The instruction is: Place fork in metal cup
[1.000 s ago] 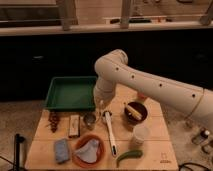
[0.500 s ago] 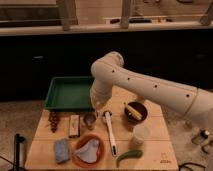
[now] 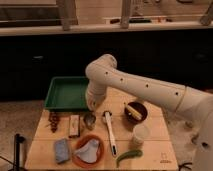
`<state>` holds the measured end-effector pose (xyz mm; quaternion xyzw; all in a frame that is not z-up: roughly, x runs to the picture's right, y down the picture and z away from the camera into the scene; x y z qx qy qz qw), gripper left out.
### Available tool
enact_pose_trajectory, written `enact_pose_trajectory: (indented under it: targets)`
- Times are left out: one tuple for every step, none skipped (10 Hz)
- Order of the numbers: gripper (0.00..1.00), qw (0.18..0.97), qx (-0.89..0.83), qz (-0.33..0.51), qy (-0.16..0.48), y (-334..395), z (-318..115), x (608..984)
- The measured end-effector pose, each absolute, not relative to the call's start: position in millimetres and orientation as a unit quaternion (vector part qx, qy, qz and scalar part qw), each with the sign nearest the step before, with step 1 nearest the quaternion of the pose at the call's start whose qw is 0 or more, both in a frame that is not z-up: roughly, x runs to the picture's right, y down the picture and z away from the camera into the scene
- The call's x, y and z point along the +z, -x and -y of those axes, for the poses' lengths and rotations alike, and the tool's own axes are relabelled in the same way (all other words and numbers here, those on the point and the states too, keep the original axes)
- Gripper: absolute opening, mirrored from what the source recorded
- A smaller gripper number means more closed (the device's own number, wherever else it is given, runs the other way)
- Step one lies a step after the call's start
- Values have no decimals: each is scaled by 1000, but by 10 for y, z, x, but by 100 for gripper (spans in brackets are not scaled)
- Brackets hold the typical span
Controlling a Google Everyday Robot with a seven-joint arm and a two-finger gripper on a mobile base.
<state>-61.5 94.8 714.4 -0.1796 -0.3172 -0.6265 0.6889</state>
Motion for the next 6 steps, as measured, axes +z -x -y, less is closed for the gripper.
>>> enact_pose_trajectory:
  targets:
    - [4,680,-633,324,182,761,-993,7214]
    - [4,676,-636,324,183,803,-1031,7263]
    - [4,674,-638,324,183,848,-1060,7289]
    - [4,672,-640,325,182,892,-1094,7314]
    - [4,672,-640,325,183,898,-1113,7328]
    - [4,672,-639,325,182,898,-1133,7340]
